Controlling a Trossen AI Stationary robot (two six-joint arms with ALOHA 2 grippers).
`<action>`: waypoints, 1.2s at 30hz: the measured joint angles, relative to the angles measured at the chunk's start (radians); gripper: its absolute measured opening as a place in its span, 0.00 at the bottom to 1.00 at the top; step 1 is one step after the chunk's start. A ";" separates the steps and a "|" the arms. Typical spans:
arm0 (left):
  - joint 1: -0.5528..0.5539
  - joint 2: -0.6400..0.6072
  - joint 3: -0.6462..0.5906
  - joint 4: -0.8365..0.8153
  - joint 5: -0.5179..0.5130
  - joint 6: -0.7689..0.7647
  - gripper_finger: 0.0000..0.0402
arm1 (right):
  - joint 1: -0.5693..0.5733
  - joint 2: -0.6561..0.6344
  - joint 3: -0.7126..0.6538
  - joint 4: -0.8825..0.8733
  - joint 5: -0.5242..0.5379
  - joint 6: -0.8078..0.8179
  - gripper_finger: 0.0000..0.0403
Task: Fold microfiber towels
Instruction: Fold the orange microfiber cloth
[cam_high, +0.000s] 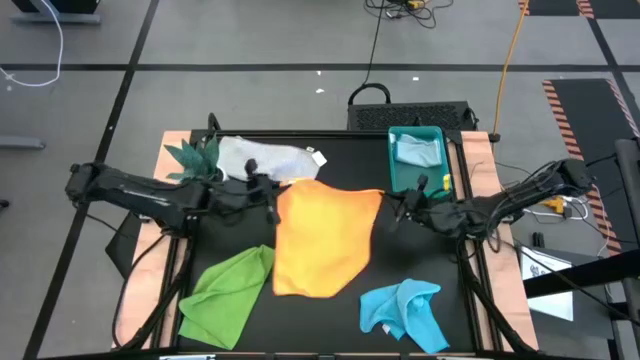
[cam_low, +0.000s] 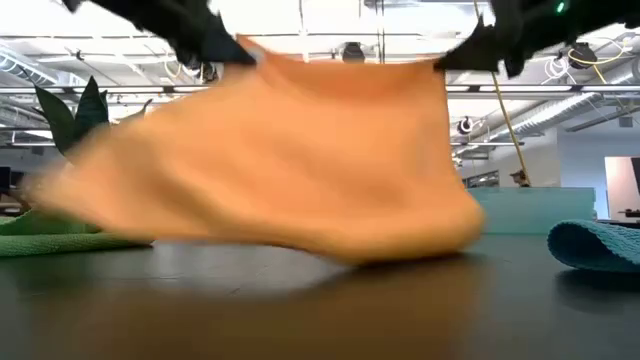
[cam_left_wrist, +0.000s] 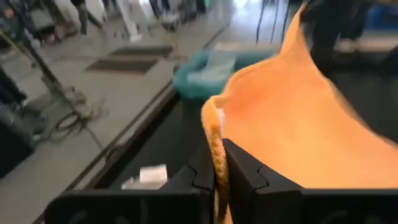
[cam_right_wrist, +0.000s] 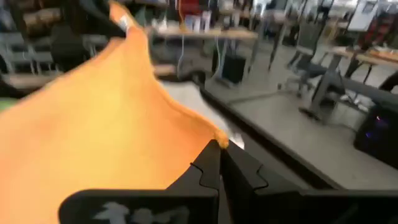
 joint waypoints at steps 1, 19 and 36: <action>0.007 0.023 0.000 -0.002 0.023 -0.007 0.06 | -0.009 0.010 0.000 -0.001 -0.045 0.000 0.00; -0.230 -0.082 0.021 0.353 0.588 -0.066 0.06 | 0.025 0.008 0.002 0.675 -0.925 0.016 0.00; -0.012 0.104 -0.057 -0.078 -0.202 -0.103 0.06 | -0.161 0.147 0.001 0.043 -0.039 0.008 0.00</action>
